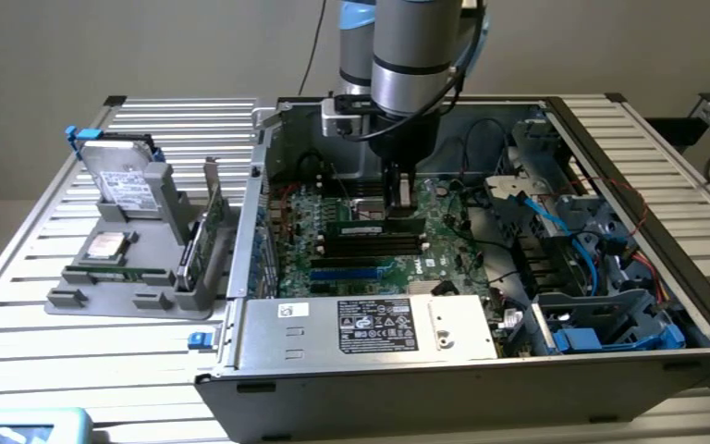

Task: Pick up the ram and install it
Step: 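Insert the ram into the slot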

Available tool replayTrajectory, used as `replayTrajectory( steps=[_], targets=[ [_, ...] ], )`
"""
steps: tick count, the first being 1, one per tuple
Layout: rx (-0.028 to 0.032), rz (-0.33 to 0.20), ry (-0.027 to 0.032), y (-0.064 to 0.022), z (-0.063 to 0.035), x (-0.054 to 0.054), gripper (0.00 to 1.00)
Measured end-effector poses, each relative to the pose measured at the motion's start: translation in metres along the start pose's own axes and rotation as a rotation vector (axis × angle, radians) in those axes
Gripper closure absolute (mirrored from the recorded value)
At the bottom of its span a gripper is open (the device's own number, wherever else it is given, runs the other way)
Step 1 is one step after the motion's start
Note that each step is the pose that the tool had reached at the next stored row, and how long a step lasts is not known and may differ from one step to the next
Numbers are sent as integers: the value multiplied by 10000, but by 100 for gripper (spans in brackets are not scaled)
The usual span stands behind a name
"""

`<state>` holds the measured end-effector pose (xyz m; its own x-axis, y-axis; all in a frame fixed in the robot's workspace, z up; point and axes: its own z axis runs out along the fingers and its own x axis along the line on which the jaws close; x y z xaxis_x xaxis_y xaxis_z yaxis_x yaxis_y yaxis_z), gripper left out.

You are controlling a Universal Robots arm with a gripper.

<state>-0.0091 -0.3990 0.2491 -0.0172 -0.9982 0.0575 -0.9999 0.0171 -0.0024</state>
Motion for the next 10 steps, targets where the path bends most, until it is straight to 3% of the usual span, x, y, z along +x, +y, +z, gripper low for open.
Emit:
replayTrajectory(
  steps=[10],
  targets=[
    [0,-56,37,3,61,-9,87]
  ],
)
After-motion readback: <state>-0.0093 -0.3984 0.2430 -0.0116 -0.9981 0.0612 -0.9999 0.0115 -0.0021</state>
